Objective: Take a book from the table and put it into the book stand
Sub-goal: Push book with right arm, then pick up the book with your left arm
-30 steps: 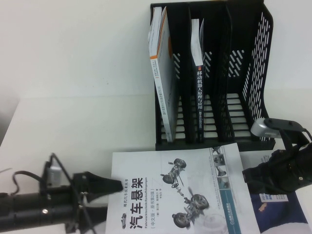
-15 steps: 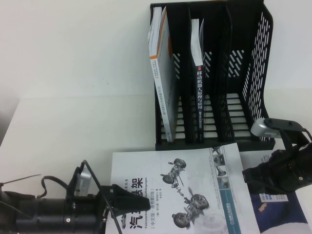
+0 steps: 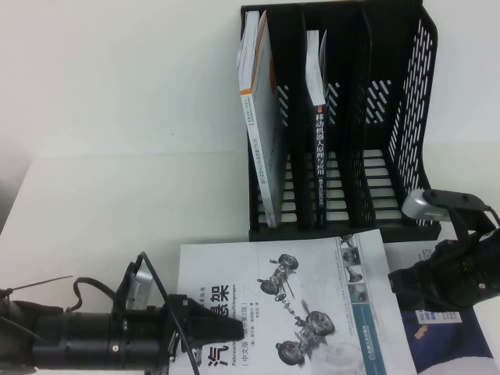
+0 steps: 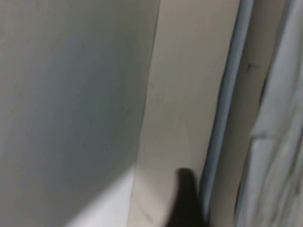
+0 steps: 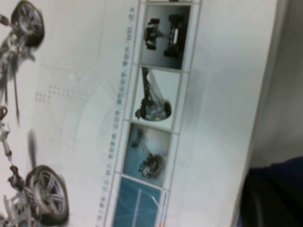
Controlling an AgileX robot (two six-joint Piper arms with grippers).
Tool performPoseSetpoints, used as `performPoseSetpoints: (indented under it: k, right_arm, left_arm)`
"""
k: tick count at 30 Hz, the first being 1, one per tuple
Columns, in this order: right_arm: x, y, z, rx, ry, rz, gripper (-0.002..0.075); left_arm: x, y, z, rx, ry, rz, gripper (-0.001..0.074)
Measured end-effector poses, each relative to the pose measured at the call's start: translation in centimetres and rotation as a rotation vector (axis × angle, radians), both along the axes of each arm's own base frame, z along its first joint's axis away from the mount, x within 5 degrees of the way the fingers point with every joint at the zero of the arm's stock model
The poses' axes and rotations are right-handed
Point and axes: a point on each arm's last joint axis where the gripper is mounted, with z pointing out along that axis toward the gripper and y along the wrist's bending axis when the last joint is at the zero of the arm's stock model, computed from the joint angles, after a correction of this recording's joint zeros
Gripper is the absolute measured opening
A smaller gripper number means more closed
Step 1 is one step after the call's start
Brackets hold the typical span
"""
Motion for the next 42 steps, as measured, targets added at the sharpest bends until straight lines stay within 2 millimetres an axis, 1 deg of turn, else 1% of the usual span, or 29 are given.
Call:
performPoseSetpoints:
  k: [3, 15, 18, 21, 25, 30, 31, 32, 33, 34, 38, 42]
  right_arm:
    - [0.0, 0.0, 0.0, 0.000, 0.001, 0.001, -0.0003]
    - [0.0, 0.0, 0.0, -0.007, -0.001, 0.008, -0.0003]
    - [-0.1, -0.1, 0.1, -0.020, -0.007, 0.020, -0.0002]
    - [-0.2, -0.1, 0.4, -0.035, -0.029, 0.042, -0.0002]
    - [-0.6, -0.3, 1.0, -0.049, -0.051, 0.062, -0.0002]
    - [-0.7, -0.4, 1.3, -0.058, -0.066, 0.074, -0.0002]
    - [-0.7, -0.4, 1.3, -0.060, -0.067, 0.076, -0.0002]
    - [-0.7, -0.4, 1.3, -0.061, -0.067, 0.077, -0.0002]
    - [-0.7, -0.4, 1.3, -0.061, -0.067, 0.077, -0.0002]
    - [-0.6, -0.4, 1.3, -0.061, -0.069, 0.076, -0.0002]
    - [-0.5, -0.4, 1.3, -0.063, -0.079, 0.072, -0.0002]
    - [-0.5, -0.4, 1.3, -0.064, -0.081, 0.071, -0.0002]
  left_arm:
    - [0.0, 0.0, -0.1, 0.009, 0.000, -0.001, 0.0302]
    - [0.0, 0.0, 0.0, 0.008, -0.007, -0.003, 0.0299]
    - [0.1, 0.0, 0.5, 0.013, -0.018, 0.000, 0.0299]
    - [0.1, 0.1, 1.5, 0.021, -0.046, 0.007, 0.0300]
    - [-0.1, 0.1, 4.2, 0.011, -0.123, 0.021, 0.0302]
    - [-0.1, 0.1, 8.5, 0.007, -0.256, 0.005, 0.0292]
    - [-0.1, 0.1, 9.5, 0.009, -0.294, 0.000, 0.0292]
    - [0.0, 0.0, 10.8, -0.001, -0.328, 0.003, 0.0244]
    - [0.1, 0.0, 11.9, -0.007, -0.361, 0.007, 0.0163]
    - [0.3, 0.0, 13.2, -0.013, -0.397, 0.006, 0.0115]
    - [0.9, -0.1, 18.3, -0.030, -0.497, 0.000, 0.0113]
    - [1.2, -0.1, 23.3, 0.037, -0.623, -0.053, 0.0114]
